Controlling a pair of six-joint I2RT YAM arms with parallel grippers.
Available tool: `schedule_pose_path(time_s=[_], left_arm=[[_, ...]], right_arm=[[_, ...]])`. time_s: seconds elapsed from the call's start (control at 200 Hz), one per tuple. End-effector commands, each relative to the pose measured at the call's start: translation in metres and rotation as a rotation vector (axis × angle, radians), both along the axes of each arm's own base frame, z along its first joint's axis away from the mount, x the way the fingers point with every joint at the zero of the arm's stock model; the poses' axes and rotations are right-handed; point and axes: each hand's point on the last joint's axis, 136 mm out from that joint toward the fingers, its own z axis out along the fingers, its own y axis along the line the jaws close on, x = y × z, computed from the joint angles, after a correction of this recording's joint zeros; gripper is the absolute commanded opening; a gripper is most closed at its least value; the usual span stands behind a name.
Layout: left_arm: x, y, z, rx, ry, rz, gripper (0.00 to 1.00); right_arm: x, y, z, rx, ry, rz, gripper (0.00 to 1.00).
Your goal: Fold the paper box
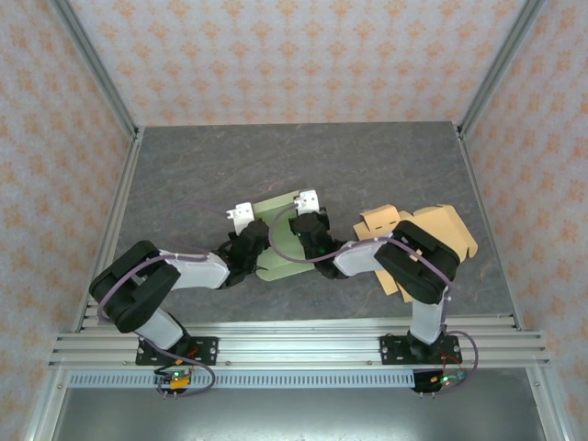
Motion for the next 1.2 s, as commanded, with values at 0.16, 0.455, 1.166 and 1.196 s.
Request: schedule_pose_path(time_s=[0.16,0.455,1.166,1.196], left_arm=[[-0.006,0.019,0.005,0.034,0.006,0.096,0.00],[-0.014,0.037,0.007,0.096,0.012,0.150,0.00],[-0.009,0.027,0.009,0.044,0.042,0.146,0.00],[-0.008,0.026,0.010,0.041,0.043,0.144,0.00]], right_arm=[[-0.005,0.015,0.008,0.042,-0.024,0.162,0.27],[-0.035,0.026,0.005,0.063,0.050,0.407,0.52],[-0.026,0.032,-0.004,0.066,0.137,0.420,0.52],[-0.026,0.033,-0.008,0.063,0.145,0.420,0.51]])
